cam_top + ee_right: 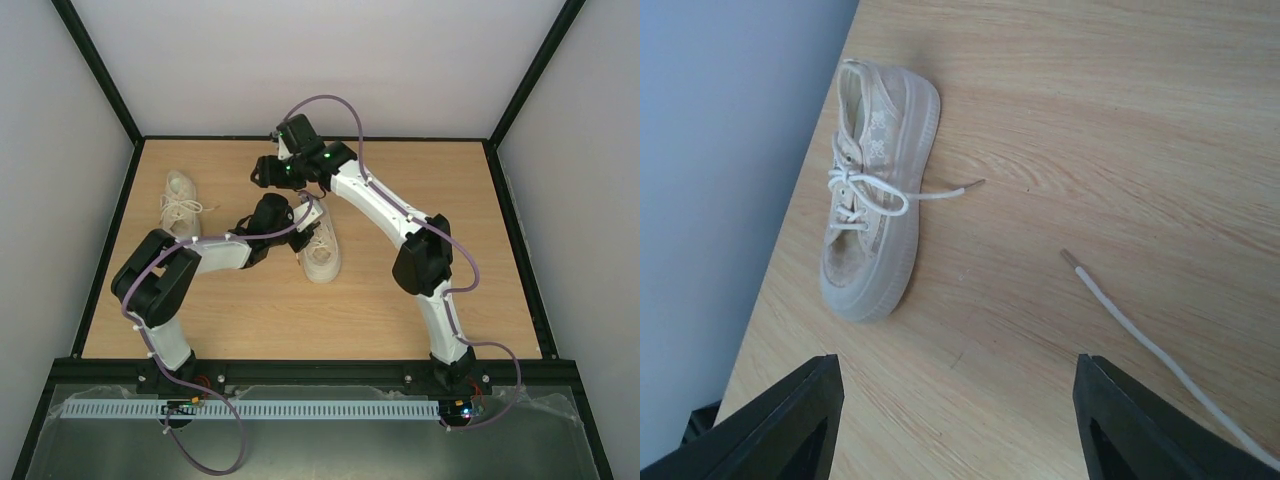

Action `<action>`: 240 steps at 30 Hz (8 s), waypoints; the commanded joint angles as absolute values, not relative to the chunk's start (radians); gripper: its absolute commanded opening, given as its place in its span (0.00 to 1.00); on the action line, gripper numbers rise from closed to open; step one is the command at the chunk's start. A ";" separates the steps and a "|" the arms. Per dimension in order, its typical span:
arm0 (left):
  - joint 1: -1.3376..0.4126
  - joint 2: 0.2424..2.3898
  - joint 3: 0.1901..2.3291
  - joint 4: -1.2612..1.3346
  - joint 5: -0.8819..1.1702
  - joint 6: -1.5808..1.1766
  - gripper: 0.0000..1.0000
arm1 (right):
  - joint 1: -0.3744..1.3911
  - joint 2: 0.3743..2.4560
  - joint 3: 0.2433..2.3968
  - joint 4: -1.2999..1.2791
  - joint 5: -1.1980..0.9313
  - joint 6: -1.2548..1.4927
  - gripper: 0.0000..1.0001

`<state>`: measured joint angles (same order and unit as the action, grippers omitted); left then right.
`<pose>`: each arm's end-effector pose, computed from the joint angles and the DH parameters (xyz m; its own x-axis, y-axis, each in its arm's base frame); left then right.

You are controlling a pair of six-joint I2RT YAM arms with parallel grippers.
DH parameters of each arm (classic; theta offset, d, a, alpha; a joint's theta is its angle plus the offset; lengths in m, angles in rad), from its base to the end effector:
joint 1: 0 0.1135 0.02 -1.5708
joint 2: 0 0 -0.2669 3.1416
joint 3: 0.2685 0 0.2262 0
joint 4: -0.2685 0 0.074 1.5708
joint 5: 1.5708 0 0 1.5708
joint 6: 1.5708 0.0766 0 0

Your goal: Tie the shoes

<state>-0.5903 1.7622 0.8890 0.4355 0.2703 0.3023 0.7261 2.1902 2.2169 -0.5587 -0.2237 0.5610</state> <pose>0.3132 -0.2345 0.1843 -0.1166 0.4235 -0.8984 0.8087 0.5655 0.1616 0.3772 0.3576 0.3212 -0.7417 0.0352 -0.6698 -0.4674 0.6891 0.5538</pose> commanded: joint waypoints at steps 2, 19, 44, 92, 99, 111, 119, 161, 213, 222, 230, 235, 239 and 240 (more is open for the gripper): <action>-0.592 1.745 0.882 0.447 0.294 0.289 0.02 | 0.725 2.141 2.271 -0.591 -0.185 0.533 0.65; -0.565 1.776 0.924 0.438 0.402 0.207 0.03 | 0.418 1.629 1.363 -0.231 -0.309 0.587 0.61; -0.563 1.801 0.936 0.427 0.385 0.217 0.02 | 0.540 1.752 1.208 0.091 -0.400 0.615 0.54; -0.428 1.645 0.963 -0.006 0.686 0.710 0.99 | 0.575 1.711 1.118 0.199 -0.227 0.639 0.01; -0.282 1.718 1.069 -0.243 0.772 1.040 0.82 | 0.575 1.706 1.119 0.193 -0.246 0.639 0.01; -0.283 2.009 1.289 -0.291 0.525 1.255 0.79 | 0.575 1.710 1.125 0.191 -0.256 0.611 0.01; -0.332 2.073 1.323 -0.269 0.454 1.222 0.36 | 0.575 1.708 1.127 0.186 -0.255 0.608 0.01; -0.496 1.714 1.046 -0.551 0.596 1.107 0.03 | 0.575 1.742 1.224 0.121 -0.292 0.592 0.01; -0.637 1.639 1.065 -0.082 0.521 0.554 0.71 | 0.522 1.775 1.299 -0.048 -0.363 0.485 0.01; -0.530 1.582 1.121 -0.256 0.744 0.564 0.63 | 0.523 1.753 1.281 -0.045 -0.354 0.520 0.01; -0.383 1.555 1.055 -0.213 0.842 0.534 0.51 | 0.547 1.726 1.217 0.012 -0.324 0.567 0.01; -0.344 1.570 0.978 -0.049 0.817 0.474 0.57 | 0.586 1.681 1.180 0.053 -0.300 0.568 0.01; -0.346 1.603 0.932 0.110 0.777 0.424 0.62 | 0.609 1.676 1.162 0.082 -0.280 0.603 0.01; -0.352 1.611 0.925 0.142 0.768 0.418 0.64 | 0.612 1.678 1.157 0.096 -0.285 0.624 0.01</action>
<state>-0.3519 1.5810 0.9535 -0.0502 0.7811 0.4683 0.5938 1.7107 1.1770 0.0406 -0.2989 0.5728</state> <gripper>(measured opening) 0.614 0.037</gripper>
